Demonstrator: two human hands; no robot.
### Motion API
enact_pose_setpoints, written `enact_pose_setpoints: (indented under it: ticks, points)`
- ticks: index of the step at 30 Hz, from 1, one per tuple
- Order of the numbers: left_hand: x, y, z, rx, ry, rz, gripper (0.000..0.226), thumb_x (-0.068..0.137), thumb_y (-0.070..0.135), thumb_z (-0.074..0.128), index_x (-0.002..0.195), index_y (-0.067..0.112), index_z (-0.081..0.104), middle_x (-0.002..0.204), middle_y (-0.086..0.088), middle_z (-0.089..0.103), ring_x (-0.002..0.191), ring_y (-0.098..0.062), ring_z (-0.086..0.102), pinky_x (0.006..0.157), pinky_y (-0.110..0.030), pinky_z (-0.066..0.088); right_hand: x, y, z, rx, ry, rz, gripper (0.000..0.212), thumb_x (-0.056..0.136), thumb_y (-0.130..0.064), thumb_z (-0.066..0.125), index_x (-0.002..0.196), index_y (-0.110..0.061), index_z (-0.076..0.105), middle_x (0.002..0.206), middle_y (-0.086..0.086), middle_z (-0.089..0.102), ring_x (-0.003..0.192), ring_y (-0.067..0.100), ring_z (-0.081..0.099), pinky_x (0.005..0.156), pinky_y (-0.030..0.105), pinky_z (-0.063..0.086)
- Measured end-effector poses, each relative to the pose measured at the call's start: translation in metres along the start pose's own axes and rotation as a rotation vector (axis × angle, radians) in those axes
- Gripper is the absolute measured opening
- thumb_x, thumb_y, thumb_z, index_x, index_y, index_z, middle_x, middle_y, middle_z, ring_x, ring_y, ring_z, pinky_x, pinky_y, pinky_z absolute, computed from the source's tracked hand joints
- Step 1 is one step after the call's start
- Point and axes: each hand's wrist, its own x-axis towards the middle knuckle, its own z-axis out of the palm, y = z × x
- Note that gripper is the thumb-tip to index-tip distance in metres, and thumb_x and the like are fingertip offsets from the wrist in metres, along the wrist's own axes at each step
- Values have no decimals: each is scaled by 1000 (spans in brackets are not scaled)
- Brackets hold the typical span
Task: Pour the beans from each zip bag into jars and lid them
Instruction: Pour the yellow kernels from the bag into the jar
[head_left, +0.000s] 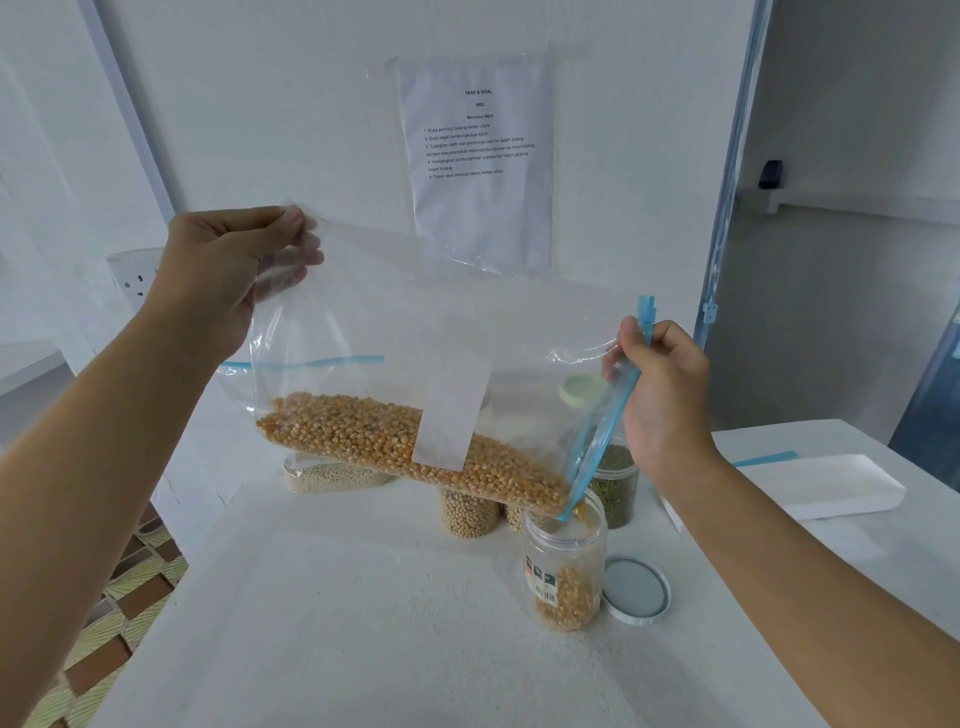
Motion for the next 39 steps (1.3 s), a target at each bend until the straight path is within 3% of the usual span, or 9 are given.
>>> enact_pose_setpoints:
  ticks: [27,39]
  points:
    - [-4,5,-1,8,8,-10,27,96,18,70,73,23,82,76,3,75,78,-14,73,80,-26,59,0,-1,2,-6,0,-4,24,101,-12,62,79,-7,52,60,-2,56,60,10,51,64,26,46]
    - [-3,10,1,15,12,-10,27,95,17,70,72,23,82,76,3,75,79,-14,74,88,-30,60,1,2,3,-12,-3,0,15,100,-14,62,93,-3,56,63,-2,57,63,10,53,68,28,47]
